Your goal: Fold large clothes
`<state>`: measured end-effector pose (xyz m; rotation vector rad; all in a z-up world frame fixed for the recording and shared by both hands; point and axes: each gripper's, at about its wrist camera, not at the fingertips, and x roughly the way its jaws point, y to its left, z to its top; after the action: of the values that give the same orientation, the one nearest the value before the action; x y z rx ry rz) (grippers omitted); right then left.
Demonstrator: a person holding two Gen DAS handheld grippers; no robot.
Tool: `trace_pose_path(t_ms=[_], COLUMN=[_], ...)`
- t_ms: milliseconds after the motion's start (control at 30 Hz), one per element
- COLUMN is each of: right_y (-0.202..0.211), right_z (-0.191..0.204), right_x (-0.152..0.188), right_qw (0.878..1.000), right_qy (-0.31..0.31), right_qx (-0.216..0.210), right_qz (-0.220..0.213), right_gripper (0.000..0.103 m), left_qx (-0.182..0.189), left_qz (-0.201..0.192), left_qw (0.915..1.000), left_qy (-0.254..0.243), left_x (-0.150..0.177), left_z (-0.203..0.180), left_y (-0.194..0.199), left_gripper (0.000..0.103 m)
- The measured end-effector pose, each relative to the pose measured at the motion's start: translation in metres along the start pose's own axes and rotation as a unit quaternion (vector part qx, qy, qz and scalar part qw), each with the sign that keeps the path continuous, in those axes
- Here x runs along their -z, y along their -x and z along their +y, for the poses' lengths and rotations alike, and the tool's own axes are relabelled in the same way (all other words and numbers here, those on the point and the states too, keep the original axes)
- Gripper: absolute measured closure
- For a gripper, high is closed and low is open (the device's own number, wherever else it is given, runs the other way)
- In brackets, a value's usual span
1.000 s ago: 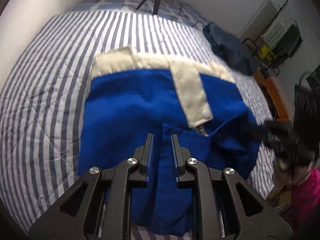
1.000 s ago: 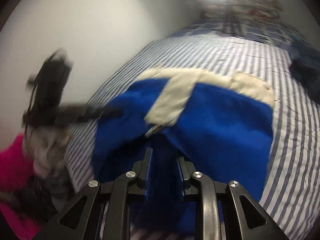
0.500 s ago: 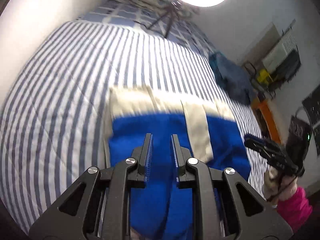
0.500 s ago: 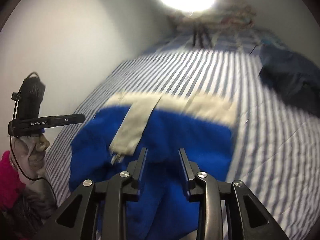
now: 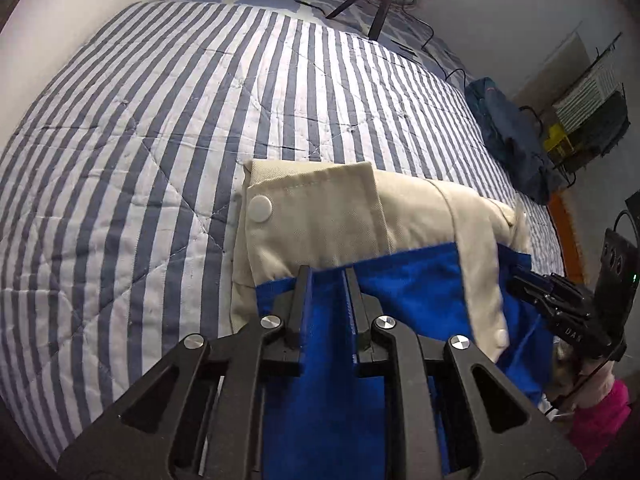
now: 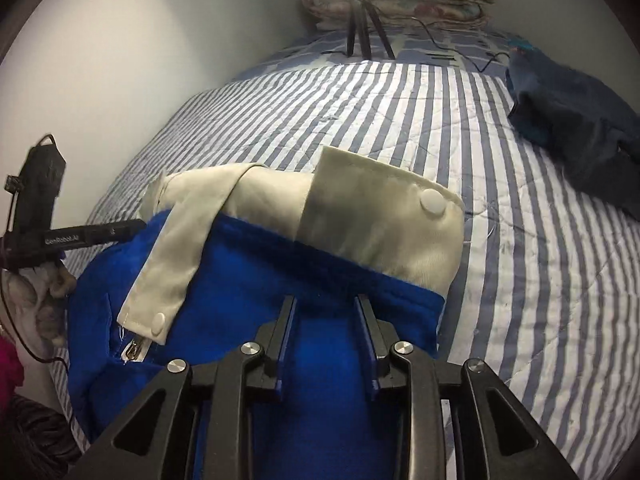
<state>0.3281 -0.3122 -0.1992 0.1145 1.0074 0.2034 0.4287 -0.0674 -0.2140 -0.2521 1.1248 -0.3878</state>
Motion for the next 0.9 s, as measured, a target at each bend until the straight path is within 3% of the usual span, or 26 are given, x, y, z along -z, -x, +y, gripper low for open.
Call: trace_pose_path(t_ms=[67,133,200,300,400,533,733,833,900], right_y=[0.013,0.031,0.046,0.062,0.059,0.049,0.018,0.016,0.015], right_z=[0.000,-0.010,-0.025,-0.061,-0.087,-0.103,-0.111,-0.118,-0.123], right_x=[0.000,0.003,0.010,0.026,0.037,0.048,0.057,0.063,0.067], right_qw=[1.000,0.999,0.998,0.991,0.984,0.976,0.964,0.956,0.946], right_qy=[-0.004,-0.014,-0.029,-0.082,-0.124,-0.154,-0.181,-0.196,-0.207], right_qx=[-0.019,-0.040,-0.046,-0.095,-0.117,-0.151,-0.195,-0.219,-0.249], right_qz=[-0.005,-0.022,-0.041,-0.055,-0.044,-0.020,0.020,0.015,0.018], right_gripper=[0.072,0.053,0.036,0.015,0.013,0.013,0.017,0.018,0.028], left_qx=[0.015,0.031,0.069,0.122,0.148,0.185,0.193,0.209,0.216], left_qz=[-0.016,-0.026,-0.034,-0.007,0.023,0.039,0.072,0.076,0.080], left_qw=[0.9997,0.9984,0.9934,0.9801,0.9681,0.9574,0.9611,0.9558,0.9527], left_qy=[0.013,0.040,0.085,0.156,0.201,0.218,0.184,0.192,0.198], left_x=[0.002,0.004,0.011,0.023,0.033,0.041,0.051,0.056,0.063], left_z=[0.005,0.017,0.038,0.070,0.095,0.105,0.094,0.099,0.103], left_y=[0.017,0.034,0.046,0.043,0.033,0.026,0.013,0.009,0.007], left_gripper=[0.083,0.047,0.042,0.041,0.041,0.041,0.041,0.041,0.041])
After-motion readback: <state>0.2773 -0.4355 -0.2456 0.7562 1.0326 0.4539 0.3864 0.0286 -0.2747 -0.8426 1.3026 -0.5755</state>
